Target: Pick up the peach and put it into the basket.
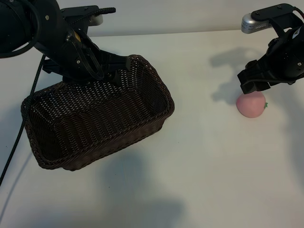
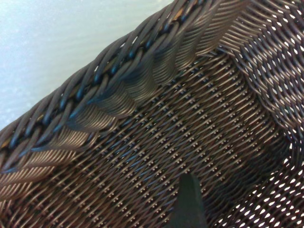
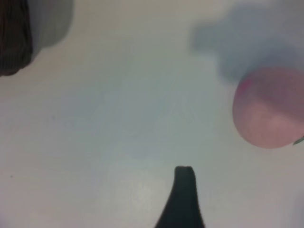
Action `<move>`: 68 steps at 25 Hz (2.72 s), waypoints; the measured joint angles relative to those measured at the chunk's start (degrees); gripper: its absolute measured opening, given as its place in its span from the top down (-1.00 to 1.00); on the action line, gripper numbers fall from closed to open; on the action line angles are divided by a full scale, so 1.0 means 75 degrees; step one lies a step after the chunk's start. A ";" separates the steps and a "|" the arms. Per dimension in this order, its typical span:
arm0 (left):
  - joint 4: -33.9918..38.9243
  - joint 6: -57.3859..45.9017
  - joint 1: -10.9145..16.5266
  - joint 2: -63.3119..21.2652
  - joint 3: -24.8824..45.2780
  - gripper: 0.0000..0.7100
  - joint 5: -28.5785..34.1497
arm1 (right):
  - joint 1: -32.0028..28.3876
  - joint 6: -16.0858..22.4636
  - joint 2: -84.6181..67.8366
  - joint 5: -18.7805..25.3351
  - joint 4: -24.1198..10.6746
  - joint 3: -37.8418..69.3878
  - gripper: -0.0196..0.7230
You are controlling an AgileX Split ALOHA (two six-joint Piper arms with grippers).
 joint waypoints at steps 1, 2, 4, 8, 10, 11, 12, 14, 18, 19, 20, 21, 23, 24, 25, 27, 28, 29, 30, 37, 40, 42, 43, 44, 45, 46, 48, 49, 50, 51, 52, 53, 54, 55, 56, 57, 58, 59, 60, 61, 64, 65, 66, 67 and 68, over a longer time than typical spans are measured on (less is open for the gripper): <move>0.0000 0.0000 0.0000 0.0000 0.0000 -0.67 0.0000 | 0.0000 0.0000 0.0000 0.0000 0.0000 0.0000 -0.62; 0.0000 0.0000 0.0000 0.0000 0.0000 -0.67 0.0000 | 0.0000 0.0000 0.0000 0.0000 0.0000 0.0000 -0.62; 0.0000 0.0000 0.0000 0.0000 0.0000 -0.67 0.0000 | 0.0000 0.0000 0.0000 0.0000 0.0000 0.0000 -0.62; 0.0009 0.0000 0.0000 0.0000 0.0000 -0.67 0.0000 | 0.0000 0.0000 0.0000 0.0000 0.0000 0.0000 -0.62; 0.0018 0.0000 0.0000 0.0000 0.0000 -0.67 0.0000 | 0.0000 0.0000 0.0000 0.0000 0.0000 0.0000 -0.62; 0.0018 0.0000 0.0000 0.0000 0.0000 -0.67 0.0000 | 0.0000 0.0000 0.0000 0.0000 0.0000 0.0000 -0.62; 0.0018 0.0000 0.0000 0.0000 0.0000 -0.67 0.0000 | 0.0000 0.0000 0.0000 0.0000 0.0000 0.0000 -0.62; 0.0018 0.0000 0.0000 0.0000 0.0000 -0.67 0.0000 | 0.0000 0.0000 0.0000 0.0000 0.0000 0.0000 -0.62; 0.0018 0.0000 0.0000 0.0000 0.0000 -0.67 0.0000 | 0.0000 0.0000 0.0000 0.0000 0.0000 0.0000 -0.62; 0.0018 0.0000 0.0000 0.0000 0.0000 -0.67 0.0000 | 0.0000 0.0000 0.0000 0.0000 0.0000 0.0000 -0.62; 0.0018 0.0000 0.0000 0.0000 0.0000 -0.67 0.0000 | 0.0000 0.0000 0.0000 0.0000 0.0000 0.0000 -0.62; 0.0018 0.0000 0.0000 0.0000 0.0000 -0.67 -0.0007 | 0.0000 0.0000 0.0000 0.0000 0.0000 0.0000 -0.62; 0.0018 0.0000 0.0000 0.0000 0.0000 -0.67 -0.0023 | 0.0000 0.0000 0.0000 -0.0005 0.0000 0.0000 -0.62; 0.0018 0.0000 0.0000 0.0000 0.0000 -0.67 -0.0031 | 0.0000 0.0000 0.0000 -0.0005 0.0000 0.0000 -0.62; 0.0018 0.0000 0.0000 0.0000 0.0000 -0.67 -0.0031 | 0.0000 0.0000 0.0000 -0.0005 0.0000 0.0000 -0.62; 0.0018 0.0000 0.0000 0.0000 0.0000 -0.67 -0.0031 | 0.0000 0.0000 0.0000 -0.0005 0.0000 0.0000 -0.62; 0.0018 0.0000 0.0000 0.0000 0.0000 -0.67 -0.0031 | 0.0000 0.0000 0.0000 -0.0005 0.0000 0.0000 -0.62; 0.0018 0.0000 0.0000 0.0000 0.0000 -0.67 0.0007 | 0.0000 0.0000 0.0000 -0.0020 0.0000 0.0000 -0.62; 0.0018 0.0000 0.0000 0.0000 0.0000 -0.67 0.0059 | 0.0000 0.0000 0.0000 -0.0027 0.0000 0.0000 -0.62; 0.0018 0.0002 0.0000 0.0000 0.0000 -0.67 0.0561 | 0.0000 0.0000 0.0000 -0.0041 0.0000 0.0000 -0.62; -0.0008 0.0009 0.0000 0.0000 0.0000 -0.67 0.0797 | 0.0000 0.0000 0.0000 -0.0048 0.0000 0.0000 -0.62; 0.0107 0.0001 0.0025 0.0000 0.0000 -0.67 0.1021 | 0.0000 0.0000 0.0000 -0.0044 0.0000 0.0000 -0.62; 0.0206 -0.0055 0.0070 -0.0010 0.0000 -0.67 0.1179 | 0.0000 0.0000 0.0000 -0.0044 0.0000 0.0000 -0.62; 0.0409 -0.0163 0.0121 -0.0066 0.0000 -0.67 0.1354 | 0.0000 0.0000 0.0000 -0.0044 0.0000 0.0000 -0.62; 0.0644 -0.0342 0.0210 -0.0147 0.0000 -0.67 0.1521 | 0.0000 0.0000 0.0000 -0.0044 0.0000 0.0000 -0.62; 0.0871 -0.0559 0.0315 -0.0252 0.0000 -0.67 0.1655 | 0.0000 0.0000 0.0000 -0.0044 0.0008 0.0000 -0.62; 0.1240 -0.0932 0.0511 -0.0617 0.0000 -0.67 0.1933 | 0.0000 0.0000 0.0000 -0.0044 0.0008 0.0000 -0.62; 0.1436 -0.1082 0.0615 -0.0833 0.0020 -0.67 0.2021 | 0.0000 0.0000 0.0000 -0.0044 0.0008 0.0000 -0.62; 0.1549 -0.1196 0.0711 -0.1029 0.0060 -0.67 0.2087 | 0.0000 0.0000 0.0000 -0.0044 0.0008 0.0000 -0.62; 0.1623 -0.1277 0.0791 -0.1265 0.0130 -0.67 0.2161 | 0.0000 -0.0007 0.0000 -0.0044 0.0008 0.0000 -0.62; 0.1661 -0.1338 0.0886 -0.1487 0.0232 -0.67 0.2185 | 0.0000 -0.0007 0.0000 -0.0044 0.0013 0.0000 -0.62; 0.1672 -0.1415 0.0982 -0.1661 0.0327 -0.67 0.2208 | 0.0000 -0.0007 0.0000 -0.0044 0.0013 0.0000 -0.62; 0.1678 -0.1502 0.1060 -0.1857 0.0464 -0.67 0.2232 | 0.0000 -0.0007 0.0000 -0.0044 0.0013 0.0000 -0.62; 0.1685 -0.1603 0.1150 -0.2026 0.0619 -0.67 0.2263 | 0.0000 -0.0007 0.0000 -0.0044 0.0016 0.0000 -0.62; 0.1685 -0.1750 0.1231 -0.2178 0.0783 -0.67 0.2292 | 0.0000 -0.0007 0.0000 -0.0044 0.0022 0.0000 -0.62; 0.1685 -0.1882 0.1303 -0.2287 0.0915 -0.67 0.2312 | 0.0000 -0.0007 0.0000 -0.0044 0.0022 0.0000 -0.62; 0.1699 -0.2041 0.1332 -0.2405 0.1073 -0.67 0.2315 | 0.0000 -0.0007 0.0000 -0.0044 0.0024 0.0000 -0.62; 0.1728 -0.2195 0.1370 -0.2508 0.1234 -0.67 0.2306 | 0.0000 -0.0007 0.0000 -0.0044 0.0031 0.0000 -0.62; 0.1800 -0.2424 0.1370 -0.2577 0.1374 -0.67 0.2281 | 0.0000 -0.0007 0.0000 -0.0044 0.0031 0.0000 -0.62; 0.1891 -0.2690 0.1370 -0.2635 0.1545 -0.67 0.2239 | 0.0000 -0.0007 0.0000 -0.0044 0.0031 0.0000 -0.62; 0.2136 -0.3236 0.1370 -0.2672 0.2026 -0.67 0.1953 | 0.0000 -0.0007 0.0000 -0.0044 0.0039 0.0000 -0.62; 0.2165 -0.3303 0.1370 -0.2672 0.2187 -0.67 0.1860 | 0.0000 -0.0007 0.0000 -0.0044 0.0039 0.0000 -0.62; 0.2166 -0.3332 0.1370 -0.2672 0.2328 -0.67 0.1779 | 0.0000 -0.0007 0.0000 -0.0044 0.0039 0.0000 -0.62; 0.2172 -0.3357 0.1370 -0.2672 0.2447 -0.67 0.1733 | 0.0000 -0.0007 0.0000 -0.0044 0.0039 0.0000 -0.62; 0.2211 -0.3377 0.1370 -0.2672 0.2537 -0.67 0.1705 | 0.0000 -0.0007 0.0000 -0.0044 0.0039 0.0000 -0.62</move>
